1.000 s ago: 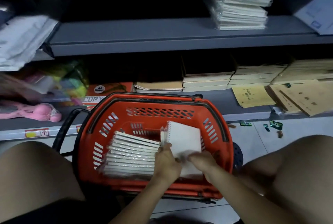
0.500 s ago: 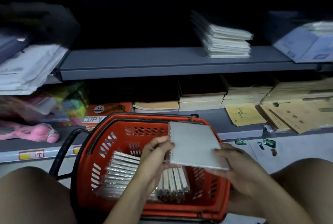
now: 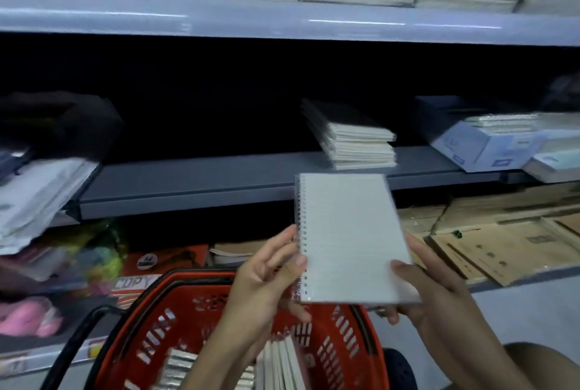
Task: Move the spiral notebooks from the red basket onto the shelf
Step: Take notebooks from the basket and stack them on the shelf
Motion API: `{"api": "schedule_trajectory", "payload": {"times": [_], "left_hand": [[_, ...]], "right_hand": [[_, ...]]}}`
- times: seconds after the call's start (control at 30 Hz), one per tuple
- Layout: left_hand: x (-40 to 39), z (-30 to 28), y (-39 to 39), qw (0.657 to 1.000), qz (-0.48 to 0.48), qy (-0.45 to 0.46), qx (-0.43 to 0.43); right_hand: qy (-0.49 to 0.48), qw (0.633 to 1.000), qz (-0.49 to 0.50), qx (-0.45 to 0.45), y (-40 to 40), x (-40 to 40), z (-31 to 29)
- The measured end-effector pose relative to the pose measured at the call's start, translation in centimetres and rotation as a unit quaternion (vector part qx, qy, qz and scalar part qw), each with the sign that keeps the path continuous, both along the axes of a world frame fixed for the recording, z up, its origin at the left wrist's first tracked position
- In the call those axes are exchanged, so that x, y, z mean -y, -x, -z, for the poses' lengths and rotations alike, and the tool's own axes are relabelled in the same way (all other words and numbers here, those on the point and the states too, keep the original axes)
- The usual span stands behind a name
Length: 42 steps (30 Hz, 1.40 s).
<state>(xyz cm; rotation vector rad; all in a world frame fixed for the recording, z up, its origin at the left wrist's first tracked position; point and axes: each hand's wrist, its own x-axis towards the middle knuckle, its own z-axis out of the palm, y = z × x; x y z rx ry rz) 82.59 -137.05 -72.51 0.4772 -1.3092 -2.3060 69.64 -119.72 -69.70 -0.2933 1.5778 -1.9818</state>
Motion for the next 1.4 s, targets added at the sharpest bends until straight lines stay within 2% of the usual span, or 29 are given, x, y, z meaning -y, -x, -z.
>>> {"api": "schedule_trajectory", "payload": {"times": [0.2, 0.4, 0.6, 0.77, 0.97, 1.03, 1.2, 1.4], "left_hand": [[0.7, -1.3, 2.7, 0.999, -0.015, 0.040, -0.017], [2.9, -6.2, 8.6, 0.993, -0.050, 0.093, -0.047], [6.0, -10.2, 15.4, 0.990, -0.114, 0.088, -0.011], [5.9, -8.9, 16.6, 0.972, -0.210, 0.103, 0.022], [4.9, -6.5, 15.0, 0.950, -0.217, 0.223, 0.009], [5.1, -5.9, 15.7, 0.945, -0.229, 0.234, 0.008], [5.8, -6.1, 19.5, 0.914, -0.261, 0.309, 0.006], [7.0, -6.5, 23.1, 0.893, -0.297, 0.332, 0.061]], "right_hand": [[0.039, 0.996, 0.084, 0.012, 1.4, 1.6, 0.2], [0.044, 0.996, 0.038, -0.073, 7.2, 4.3, -3.5], [0.043, 0.999, 0.010, 0.001, 15.1, 9.4, -7.0], [0.063, 0.996, 0.051, 0.041, 16.3, 9.9, -5.6], [0.127, 0.985, 0.107, -0.053, 14.4, 9.6, -3.2], [0.124, 0.980, 0.136, -0.074, 14.8, 10.0, -2.9], [0.082, 0.976, 0.193, -0.060, 17.4, 11.3, -3.3], [0.054, 0.977, 0.201, -0.047, 20.0, 13.6, -4.1]]}}
